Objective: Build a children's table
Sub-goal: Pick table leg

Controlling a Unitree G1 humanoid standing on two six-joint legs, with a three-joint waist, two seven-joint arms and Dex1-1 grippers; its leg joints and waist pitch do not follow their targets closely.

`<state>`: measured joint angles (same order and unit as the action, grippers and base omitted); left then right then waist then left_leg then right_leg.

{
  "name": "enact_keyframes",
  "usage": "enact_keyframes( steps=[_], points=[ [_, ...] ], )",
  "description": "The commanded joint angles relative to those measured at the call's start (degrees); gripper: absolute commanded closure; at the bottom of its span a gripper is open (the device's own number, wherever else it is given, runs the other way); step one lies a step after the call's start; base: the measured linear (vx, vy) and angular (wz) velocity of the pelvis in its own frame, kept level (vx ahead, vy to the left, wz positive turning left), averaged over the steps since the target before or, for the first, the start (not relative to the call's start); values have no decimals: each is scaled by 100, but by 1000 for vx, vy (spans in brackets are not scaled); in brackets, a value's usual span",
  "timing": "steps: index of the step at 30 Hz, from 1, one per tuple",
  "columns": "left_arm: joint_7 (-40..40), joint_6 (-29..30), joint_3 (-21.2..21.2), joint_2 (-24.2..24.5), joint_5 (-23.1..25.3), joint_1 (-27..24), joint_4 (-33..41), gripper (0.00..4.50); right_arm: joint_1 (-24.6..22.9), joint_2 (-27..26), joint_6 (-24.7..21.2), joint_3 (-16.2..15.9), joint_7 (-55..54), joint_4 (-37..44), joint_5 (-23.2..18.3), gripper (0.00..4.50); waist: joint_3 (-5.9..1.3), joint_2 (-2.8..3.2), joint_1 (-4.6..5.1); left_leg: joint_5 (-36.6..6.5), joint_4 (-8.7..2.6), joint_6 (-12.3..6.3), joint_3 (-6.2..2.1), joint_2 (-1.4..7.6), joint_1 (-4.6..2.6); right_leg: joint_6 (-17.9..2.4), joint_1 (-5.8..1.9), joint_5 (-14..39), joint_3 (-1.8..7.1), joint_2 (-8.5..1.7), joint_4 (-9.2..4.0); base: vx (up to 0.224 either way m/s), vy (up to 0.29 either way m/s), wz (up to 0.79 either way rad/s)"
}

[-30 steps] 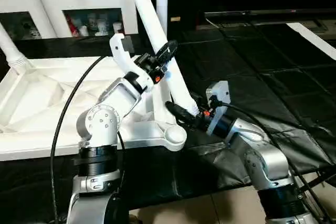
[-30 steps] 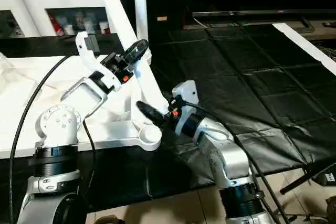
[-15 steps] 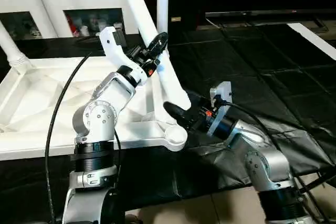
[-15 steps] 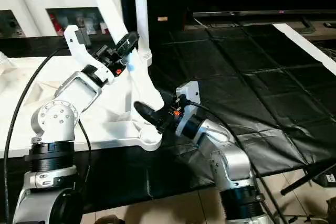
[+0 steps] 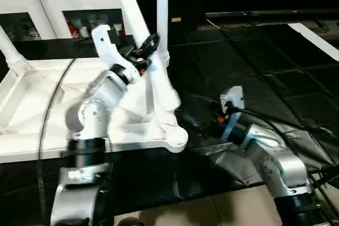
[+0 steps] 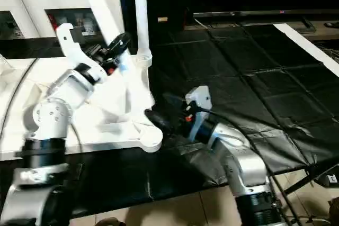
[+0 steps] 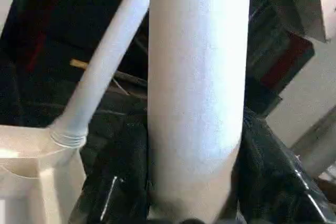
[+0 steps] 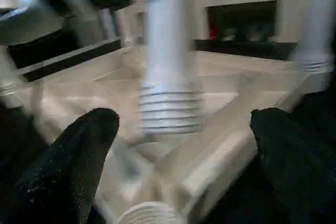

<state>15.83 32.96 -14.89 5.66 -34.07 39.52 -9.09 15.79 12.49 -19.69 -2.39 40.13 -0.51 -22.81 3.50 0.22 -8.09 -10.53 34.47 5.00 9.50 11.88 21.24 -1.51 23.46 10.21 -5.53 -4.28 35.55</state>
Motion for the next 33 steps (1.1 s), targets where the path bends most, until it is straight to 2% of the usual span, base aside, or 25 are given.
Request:
enact_keyframes(
  steps=[1, 2, 4, 5, 6, 7, 8, 10, 11, 12, 13, 14, 15, 16, 19, 20, 21, 23, 28, 29, 30, 31, 32, 33],
  points=[
    [207, 128, 44, 138, -83, 186, 102, 264, 168, 69, 214, 272, -164, -94, 44, 0, -466, 47, 11, -730, -358, -51, -26, 82, -32, -685, -366, 997, 288, -353, -436, 0, 0, 0],
    [263, 171, 65, 181, -107, 185, 127, 264, 217, 67, 129, 392, -294, -148, 6, 0, -454, 20, 16, -760, -364, -61, -21, 85, -31, -702, -369, 1017, 289, -349, -444, 0, 0, 0],
    [351, 233, 115, 265, -113, 180, 172, 264, 316, 83, -22, 628, -418, -223, -162, 0, -457, 46, 15, -756, -360, -60, -17, 88, -48, -755, -362, 1005, 293, -353, -432, 0, 0, 0],
    [378, 247, 136, 296, -104, 177, 185, 264, 351, 96, -64, 704, -415, -244, -246, 0, -452, 46, 12, -766, -359, -65, -17, 88, -53, -772, -361, 986, 293, -348, -431, 0, 0, 0],
    [441, 370, 155, 345, -163, 169, 223, 264, 410, 126, -189, 823, -284, -191, -496, 0, -454, 30, 15, -767, -360, -96, -12, 84, -45, -797, -381, 938, 295, -349, -423, 0, 0, 0],
    [455, 415, 158, 356, -184, 168, 229, 264, 425, 130, -230, 844, -264, -169, -550, 0, -462, 32, 10, -710, -356, -110, -17, 88, -33, -814, -386, 864, 293, -351, -411, 0, 0, 0],
    [472, 450, 167, 362, -210, 167, 251, 264, 442, 156, -269, 819, -224, -134, -555, 0, -459, 7, 18, -700, -357, -122, -12, 87, -29, -823, -388, 843, 294, -349, -412, 0, 0, 0],
    [489, 466, 178, 366, -227, 171, 267, 264, 458, 186, -289, 775, -188, -109, -530, 0, -458, 15, 14, -662, -349, -139, -7, 80, -24, -849, -387, 858, 291, -352, -411, 0, 0, 0],
    [514, 490, 186, 369, -245, 176, 283, 264, 474, 190, -282, 752, -196, -125, -497, 0, -457, -18, 15, -659, -349, -145, -1, 81, -24, -832, -390, 892, 294, -356, -419, 0, 0, 0],
    [548, 505, 198, 374, -252, 184, 301, 264, 509, 178, -272, 732, -197, -160, -475, 0, -455, -1, 7, -649, -352, -138, -3, 81, -21, -815, -390, 975, 295, -366, -423, 0, 0, 0],
    [550, 506, 199, 374, -253, 184, 303, 264, 511, 177, -272, 731, -198, -163, -474, 0, -454, -41, 15, -637, -352, -139, 2, 80, -15, -793, -396, 996, 295, -364, -427, 0, 0, 0],
    [597, 552, 226, 370, -284, 181, 386, 264, 625, 116, -299, 698, -210, -269, -466, 0, -456, -45, 12, -624, -354, -136, 1, 84, -18, -779, -393, 1043, 295, -370, -423, 0, 0, 0],
    [629, 591, 244, 368, -315, 173, 438, 264, 712, 77, -425, 691, -211, -326, -548, 0, -453, -29, 19, -626, -354, -134, 0, 84, -14, -785, -388, 1100, 293, -373, -422, 0, 0, 0],
    [668, 614, 273, 363, -339, 155, 487, 264, 763, 26, -511, 684, -207, -308, -639, 0, -450, -39, 26, -631, -357, -141, 0, 85, -21, -786, -389, 1143, 294, -371, -423, 0, 0, 0],
    [732, 659, 339, 352, -383, 104, 571, 264, 840, -86, -610, 587, -300, -240, -678, 0, -452, -9, 7, -587, -353, -150, -1, 94, -27, -786, -366, 1090, 301, -370, -417, 0, 0, 0],
    [765, 671, 368, 349, -397, 90, 587, 264, 869, -185, -597, 608, -310, -232, -759, 0, -455, 30, 4, -591, -357, -120, -11, 96, -28, -808, -362, 1039, 296, -367, -404, 0, 0, 0],
    [776, 674, 378, 349, -400, 85, 591, 264, 877, -219, -590, 619, -312, -230, -788, 0, -454, 11, 14, -648, -362, -105, -4, 95, -28, -801, -362, 1042, 296, -368, -416, 0, 0, 0],
    [864, 683, 441, 359, -413, 69, 597, 264, 941, -392, -537, 689, -430, -257, -867, 0, -456, 17, 10, -658, -370, -80, -9, 101, -37, -812, -353, 998, 300, -370, -410, 0, 0, 0],
    [1357, 723, 571, 465, -474, 51, 572, 264, 1111, -327, -689, 563, -70, -408, -927, 0, -457, 28, 9, -708, -375, -14, -6, 87, -33, -780, -377, 994, 303, -365, -411, 0, 0, 0],
    [1395, 731, 581, 491, -483, 45, 555, 264, 1120, -283, -671, 520, 14, -405, -904, 0, -456, 71, 8, -725, -374, -1, -12, 87, -37, -781, -369, 995, 303, -367, -409, 0, 0, 0],
    [1423, 742, 586, 503, -497, 41, 548, 264, 1121, -259, -656, 496, 53, -400, -885, 0, -455, 53, 19, -735, -373, 1, -8, 86, -34, -771, -376, 986, 301, -361, -420, 0, 0, 0],
    [1594, 812, 610, 557, -585, 17, 536, 264, 1114, -170, -607, 402, 214, -372, -819, 0, -458, 107, 10, -714, -367, 6, -14, 80, -30, -759, -386, 938, 301, -359, -404, 0, 0, 0],
    [1783, 902, 645, 609, -682, -7, 566, 264, 1109, -136, -628, 372, 309, -343, -838, 0, -459, 109, 18, -712, -363, 7, -11, 80, -29, -752, -382, 918, 302, -357, -417, 0, 0, 0],
    [1914, 965, 669, 646, -748, -23, 588, 264, 1106, -115, -647, 354, 369, -323, -855, 0, -462, 77, 24, -709, -364, -1, -7, 77, -32, -794, -385, 868, 301, -351, -406, 0, 0, 0]
  ],
)
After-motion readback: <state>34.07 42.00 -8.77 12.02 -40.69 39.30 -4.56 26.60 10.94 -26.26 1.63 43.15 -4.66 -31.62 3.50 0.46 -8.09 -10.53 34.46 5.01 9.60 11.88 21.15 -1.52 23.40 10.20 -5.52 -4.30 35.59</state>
